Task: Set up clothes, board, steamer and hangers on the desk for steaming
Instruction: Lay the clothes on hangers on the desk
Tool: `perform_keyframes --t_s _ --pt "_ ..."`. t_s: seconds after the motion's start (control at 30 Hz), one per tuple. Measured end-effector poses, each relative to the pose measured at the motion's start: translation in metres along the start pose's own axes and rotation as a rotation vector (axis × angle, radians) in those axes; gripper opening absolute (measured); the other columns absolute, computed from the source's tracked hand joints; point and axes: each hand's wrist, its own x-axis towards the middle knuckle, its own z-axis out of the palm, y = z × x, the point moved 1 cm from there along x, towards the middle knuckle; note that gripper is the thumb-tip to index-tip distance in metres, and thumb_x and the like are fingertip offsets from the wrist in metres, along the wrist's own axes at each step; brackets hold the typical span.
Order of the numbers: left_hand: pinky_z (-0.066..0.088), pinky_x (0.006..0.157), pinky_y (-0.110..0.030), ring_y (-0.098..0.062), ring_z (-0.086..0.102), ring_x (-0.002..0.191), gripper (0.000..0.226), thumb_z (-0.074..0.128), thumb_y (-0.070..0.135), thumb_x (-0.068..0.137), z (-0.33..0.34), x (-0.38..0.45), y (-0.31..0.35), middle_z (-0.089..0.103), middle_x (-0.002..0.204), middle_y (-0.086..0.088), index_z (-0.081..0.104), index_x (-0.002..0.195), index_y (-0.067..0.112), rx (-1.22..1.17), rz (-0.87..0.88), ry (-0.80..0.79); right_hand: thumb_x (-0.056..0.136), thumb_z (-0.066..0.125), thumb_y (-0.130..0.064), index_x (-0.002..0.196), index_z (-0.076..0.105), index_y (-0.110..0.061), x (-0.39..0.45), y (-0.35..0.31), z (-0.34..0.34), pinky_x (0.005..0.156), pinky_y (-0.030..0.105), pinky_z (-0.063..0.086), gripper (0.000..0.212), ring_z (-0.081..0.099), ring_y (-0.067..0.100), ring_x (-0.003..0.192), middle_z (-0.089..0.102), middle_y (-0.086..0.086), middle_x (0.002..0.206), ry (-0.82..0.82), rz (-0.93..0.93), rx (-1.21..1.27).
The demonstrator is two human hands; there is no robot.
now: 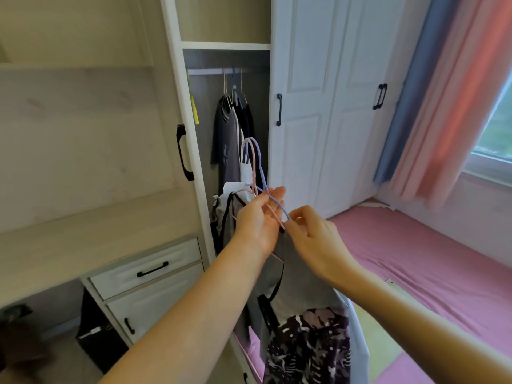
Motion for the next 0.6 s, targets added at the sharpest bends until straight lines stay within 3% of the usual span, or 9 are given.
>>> perform_keyframes --t_s 0.1,0.2,0.37,0.47,0.6 --pt "0.042 0.104 -0.036 -0.022 0.064 0.103 0.028 0.041 0.013 0.101 0.000 -0.019 -0.011 0.067 0.115 -0.018 0.054 0.123 0.000 0.024 0.043 0.022 0.097 0.040 -0.045 0.098 0.054 -0.020 -0.019 -0.007 -0.006 0.063 0.029 0.045 0.028 0.056 0.014 0.077 0.059 -0.005 0.087 -0.041 -0.039 -0.144" --pt "0.051 0.090 -0.028 -0.022 0.065 0.104 0.028 0.040 0.013 0.102 0.002 -0.041 -0.020 0.065 0.118 -0.018 0.055 0.122 -0.001 0.075 0.118 0.038 0.099 0.036 -0.041 0.090 0.051 -0.018 -0.034 -0.006 -0.011 0.055 0.030 0.037 0.030 0.051 0.015 0.069 0.056 -0.003 0.083 -0.026 -0.100 -0.270" --pt "0.055 0.082 -0.026 -0.022 0.068 0.102 0.025 0.042 0.011 0.100 0.004 -0.073 -0.037 0.069 0.108 -0.015 0.061 0.111 -0.001 0.268 0.294 0.118 0.100 0.042 -0.020 0.093 0.045 -0.014 -0.054 0.004 -0.028 0.049 0.030 0.032 0.009 0.044 0.020 0.072 0.057 0.003 0.094 -0.038 -0.238 -0.552" --pt "0.055 0.085 -0.027 -0.021 0.069 0.099 0.024 0.045 0.013 0.100 0.006 -0.093 -0.047 0.070 0.106 -0.014 0.066 0.104 0.002 0.408 0.391 0.173 0.097 0.044 -0.012 0.091 0.040 -0.015 -0.066 0.016 -0.041 0.043 0.026 0.022 0.009 0.041 0.021 0.068 0.055 0.003 0.095 -0.055 -0.259 -0.589" --pt "0.055 0.083 -0.025 -0.016 0.070 0.095 0.025 0.046 0.017 0.100 0.003 -0.122 -0.053 0.072 0.101 -0.009 0.069 0.091 0.012 0.550 0.536 0.237 0.099 0.043 -0.014 0.093 0.040 -0.016 -0.080 0.025 -0.048 0.042 0.026 0.022 0.007 0.040 0.020 0.065 0.051 0.001 0.093 -0.025 -0.355 -0.563"
